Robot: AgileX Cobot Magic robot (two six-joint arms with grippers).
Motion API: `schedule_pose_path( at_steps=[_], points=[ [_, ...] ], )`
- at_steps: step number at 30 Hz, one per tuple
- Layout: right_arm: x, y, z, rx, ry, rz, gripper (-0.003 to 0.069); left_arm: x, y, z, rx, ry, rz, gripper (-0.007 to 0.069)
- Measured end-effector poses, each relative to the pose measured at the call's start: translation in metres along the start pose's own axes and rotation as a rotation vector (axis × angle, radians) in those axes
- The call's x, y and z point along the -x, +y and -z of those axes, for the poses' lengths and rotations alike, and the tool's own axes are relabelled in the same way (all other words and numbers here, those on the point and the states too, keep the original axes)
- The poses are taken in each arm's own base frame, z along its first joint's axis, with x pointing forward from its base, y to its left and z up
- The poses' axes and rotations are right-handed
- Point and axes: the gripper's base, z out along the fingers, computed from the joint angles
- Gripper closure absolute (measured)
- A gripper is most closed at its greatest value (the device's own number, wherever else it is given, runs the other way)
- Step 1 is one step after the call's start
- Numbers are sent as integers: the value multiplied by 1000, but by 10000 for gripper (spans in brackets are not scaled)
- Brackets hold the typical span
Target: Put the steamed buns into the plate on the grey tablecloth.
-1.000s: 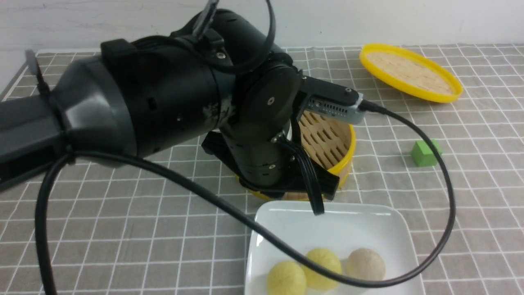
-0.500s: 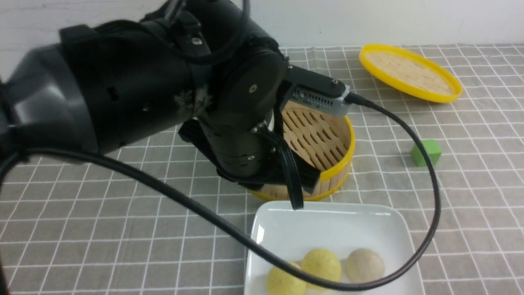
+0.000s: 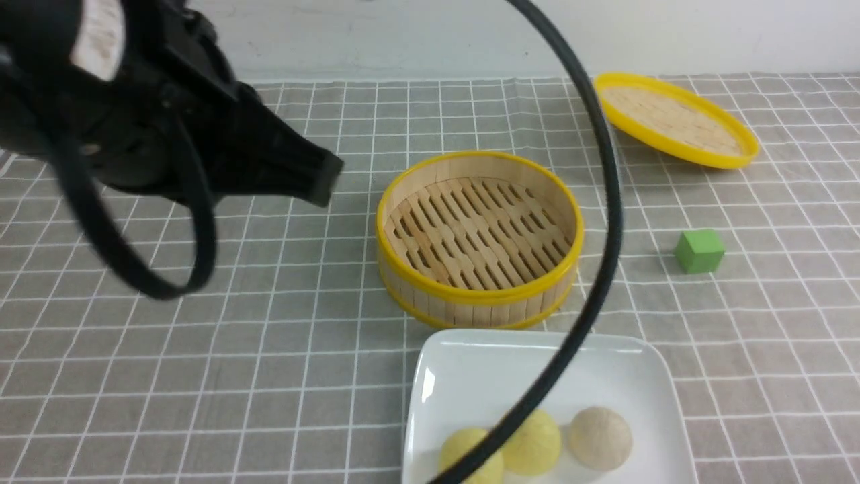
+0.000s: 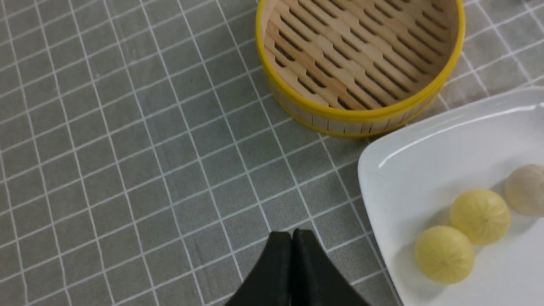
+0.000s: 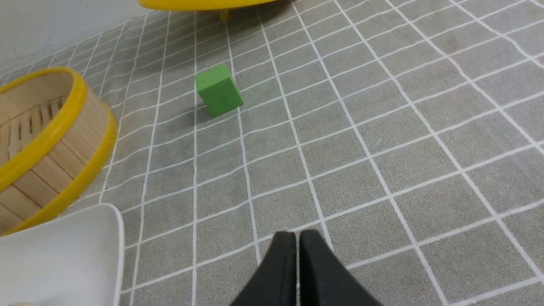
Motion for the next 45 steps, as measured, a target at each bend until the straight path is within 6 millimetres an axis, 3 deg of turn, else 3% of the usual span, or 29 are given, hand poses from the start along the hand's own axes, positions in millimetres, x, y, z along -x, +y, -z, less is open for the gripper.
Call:
schedule_pose_path(
  at_steps=[3,7,13,16,21,35,40,45],
  points=[
    [0,0,0,0,0,1,622,-7,9,15,-8,-34,14,606],
    [0,0,0,0,0,1,617,-27,14,14,10,-10,7,606],
    [0,0,0,-1,-1,40,613,-65,11,-20,64,132,27,605],
    [1,-1,0,-7,-12,200,607,-74,8,-33,60,144,31,605],
    [0,-1,0,-11,-4,331,599,-74,5,-37,38,110,29,605],
    [0,-1,0,-7,-3,345,578,-72,8,-37,76,90,29,605],
    [0,1,0,6,-3,311,577,-64,16,-23,124,80,41,605],
    [0,0,0,-9,-6,290,570,-57,29,4,130,3,63,605]
  ],
)
